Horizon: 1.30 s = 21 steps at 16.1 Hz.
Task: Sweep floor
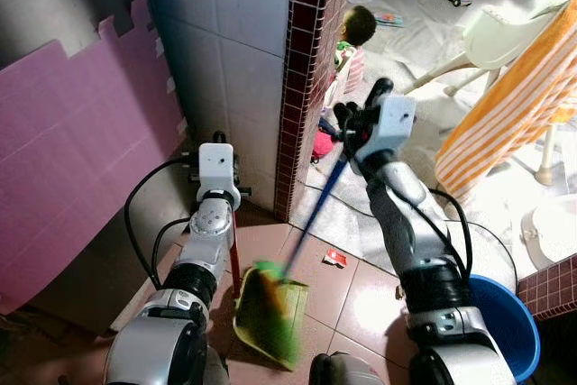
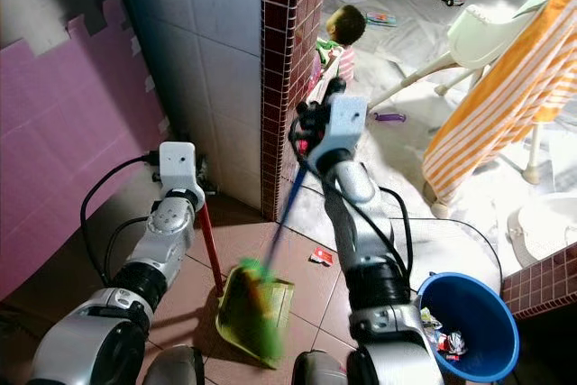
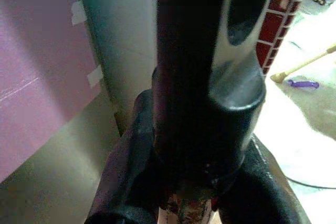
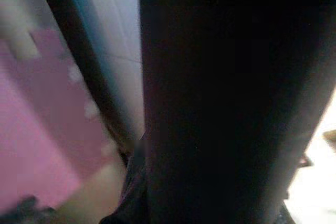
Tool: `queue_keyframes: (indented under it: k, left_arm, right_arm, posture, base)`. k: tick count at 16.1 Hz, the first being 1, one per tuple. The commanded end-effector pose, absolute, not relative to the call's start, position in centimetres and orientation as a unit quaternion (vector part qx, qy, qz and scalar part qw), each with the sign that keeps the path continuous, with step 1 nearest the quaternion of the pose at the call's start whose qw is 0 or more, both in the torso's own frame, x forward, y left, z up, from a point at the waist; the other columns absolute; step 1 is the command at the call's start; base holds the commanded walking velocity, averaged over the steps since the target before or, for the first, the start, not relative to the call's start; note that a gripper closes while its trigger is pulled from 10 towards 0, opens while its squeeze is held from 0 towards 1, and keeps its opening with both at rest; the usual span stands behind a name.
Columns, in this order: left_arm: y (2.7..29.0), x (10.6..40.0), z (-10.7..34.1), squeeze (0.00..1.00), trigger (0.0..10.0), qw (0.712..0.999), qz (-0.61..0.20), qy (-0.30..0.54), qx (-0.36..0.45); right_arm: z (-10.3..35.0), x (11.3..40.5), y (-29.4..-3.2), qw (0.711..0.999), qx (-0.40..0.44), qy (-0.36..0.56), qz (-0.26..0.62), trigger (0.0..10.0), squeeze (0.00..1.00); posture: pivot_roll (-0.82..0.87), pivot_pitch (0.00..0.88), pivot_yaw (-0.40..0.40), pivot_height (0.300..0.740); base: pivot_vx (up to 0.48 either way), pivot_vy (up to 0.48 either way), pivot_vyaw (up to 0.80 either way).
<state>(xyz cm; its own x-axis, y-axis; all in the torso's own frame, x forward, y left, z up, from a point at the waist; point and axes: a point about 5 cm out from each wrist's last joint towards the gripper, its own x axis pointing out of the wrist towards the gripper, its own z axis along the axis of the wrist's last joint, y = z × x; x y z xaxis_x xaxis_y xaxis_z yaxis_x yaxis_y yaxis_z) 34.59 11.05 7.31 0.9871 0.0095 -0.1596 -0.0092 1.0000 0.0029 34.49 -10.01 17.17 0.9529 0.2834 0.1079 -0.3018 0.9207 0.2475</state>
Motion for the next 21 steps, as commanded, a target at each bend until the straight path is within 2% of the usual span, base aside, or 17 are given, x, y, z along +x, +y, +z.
queue_keyframes:
  k: [1,3,5,11,16,19,21]
  left_arm:
    - [10.5,34.0,5.9,0.0,10.0,0.992,-0.009,0.124,-0.015]
    - [10.5,34.1,6.1,0.0,10.0,0.992,-0.011,0.122,-0.031]
    - [10.4,34.3,6.4,0.0,10.0,0.992,-0.023,0.111,-0.053]
    - [11.1,34.5,6.7,0.0,10.0,0.994,-0.009,0.103,-0.029]
    - [12.6,35.0,8.3,0.0,10.0,0.998,0.003,0.064,-0.024]
    - [12.3,34.6,9.9,0.0,10.0,1.0,-0.011,0.02,-0.02]
    - [12.3,34.3,11.1,0.0,10.0,1.0,-0.012,-0.013,-0.012]
  right_arm:
    - [19.7,34.7,-9.5,0.965,0.184,-0.07,0.171,10.0,0.0]
    - [21.6,34.8,-9.4,0.96,0.18,-0.102,0.189,10.0,0.0]
    - [23.2,34.8,-9.9,0.959,0.135,-0.147,0.199,10.0,0.0]
    - [25.9,35.5,-12.3,0.956,0.017,-0.226,0.186,10.0,0.0]
    - [24.3,35.0,-13.5,0.956,-0.048,-0.224,0.184,10.0,0.0]
    - [20.7,34.3,-13.9,0.975,-0.052,-0.178,0.122,10.0,0.0]
    - [19.4,34.4,-13.8,0.98,-0.05,-0.15,0.12,10.0,0.0]
  posture:
    - [-0.04,0.026,-0.03,0.74]
    - [-0.04,0.026,-0.031,0.74]
    - [-0.04,0.026,-0.031,0.74]
    - [-0.04,0.028,-0.035,0.74]
    - [-0.03,0.031,-0.032,0.74]
    - [0.03,0.054,-0.05,0.74]
    - [0.03,0.062,-0.056,0.74]
  base:
    - [0.0,0.0,0.0]
    - [0.0,0.0,0.0]
    - [0.0,0.0,0.0]
    - [0.0,0.0,0.0]
    - [0.0,0.0,0.0]
    - [0.0,0.0,0.0]
    - [0.0,0.0,0.0]
